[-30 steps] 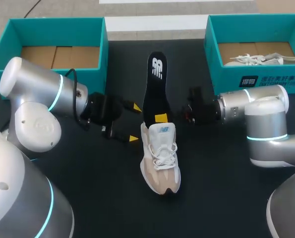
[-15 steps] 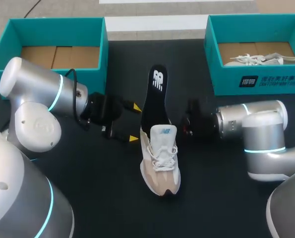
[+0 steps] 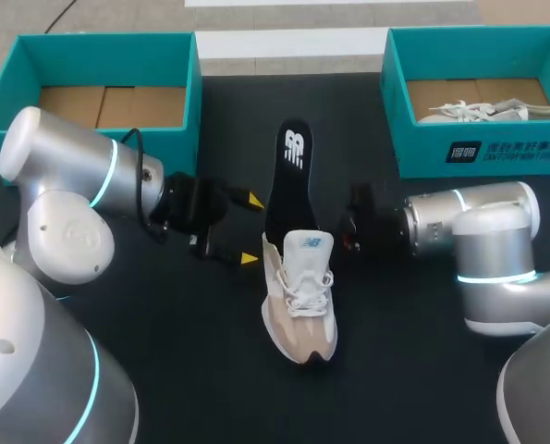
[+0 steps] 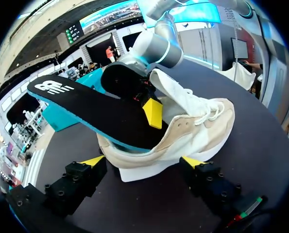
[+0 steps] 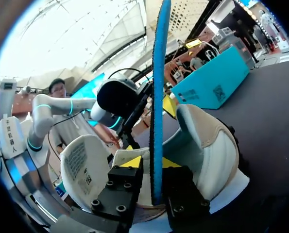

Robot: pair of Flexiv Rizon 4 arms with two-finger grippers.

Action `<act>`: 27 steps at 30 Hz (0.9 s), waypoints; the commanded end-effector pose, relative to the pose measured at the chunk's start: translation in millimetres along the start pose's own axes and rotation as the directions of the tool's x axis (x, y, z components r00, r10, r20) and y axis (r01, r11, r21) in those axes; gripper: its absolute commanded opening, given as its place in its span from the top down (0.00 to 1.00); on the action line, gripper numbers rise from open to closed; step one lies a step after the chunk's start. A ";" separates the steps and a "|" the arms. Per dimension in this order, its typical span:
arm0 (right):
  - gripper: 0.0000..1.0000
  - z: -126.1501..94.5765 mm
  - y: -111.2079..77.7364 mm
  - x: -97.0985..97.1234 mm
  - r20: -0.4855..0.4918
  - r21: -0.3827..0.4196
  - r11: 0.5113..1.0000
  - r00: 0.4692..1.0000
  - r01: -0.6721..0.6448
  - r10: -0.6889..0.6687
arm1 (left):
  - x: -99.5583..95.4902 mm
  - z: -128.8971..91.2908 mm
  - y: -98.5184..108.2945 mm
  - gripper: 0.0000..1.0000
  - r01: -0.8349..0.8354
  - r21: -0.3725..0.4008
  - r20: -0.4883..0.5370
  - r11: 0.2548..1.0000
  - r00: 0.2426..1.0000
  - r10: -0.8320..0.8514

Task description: Take the shoe out of the shoebox, open the shoe tongue, remove and reinsert the insole, then place the shoe into the shoebox

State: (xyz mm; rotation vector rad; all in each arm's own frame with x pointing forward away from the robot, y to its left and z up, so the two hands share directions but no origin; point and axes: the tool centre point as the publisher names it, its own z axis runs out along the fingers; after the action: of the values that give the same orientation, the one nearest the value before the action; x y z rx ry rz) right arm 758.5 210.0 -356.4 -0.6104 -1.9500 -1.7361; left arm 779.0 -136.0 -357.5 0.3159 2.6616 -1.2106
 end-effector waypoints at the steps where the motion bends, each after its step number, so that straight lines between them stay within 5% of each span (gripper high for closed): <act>1: 0.69 -0.7 3.8 2.2 0.008 0.016 1.000 1.000 0.006 -0.006 | 0.4 0.1 -0.9 0.00 0.000 -0.005 -0.001 1.000 1.000 0.000; 27: 0.64 -6.3 47.6 -6.5 0.011 0.067 0.991 0.993 0.116 -0.117 | 0.4 0.1 -0.9 0.00 0.000 -0.005 -0.001 1.000 1.000 0.000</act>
State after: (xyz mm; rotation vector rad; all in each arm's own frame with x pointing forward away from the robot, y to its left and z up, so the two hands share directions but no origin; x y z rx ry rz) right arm 785.2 206.0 -323.7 -0.5129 -2.0756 -1.7554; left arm 778.9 -135.9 -357.7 0.3155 2.6610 -1.2109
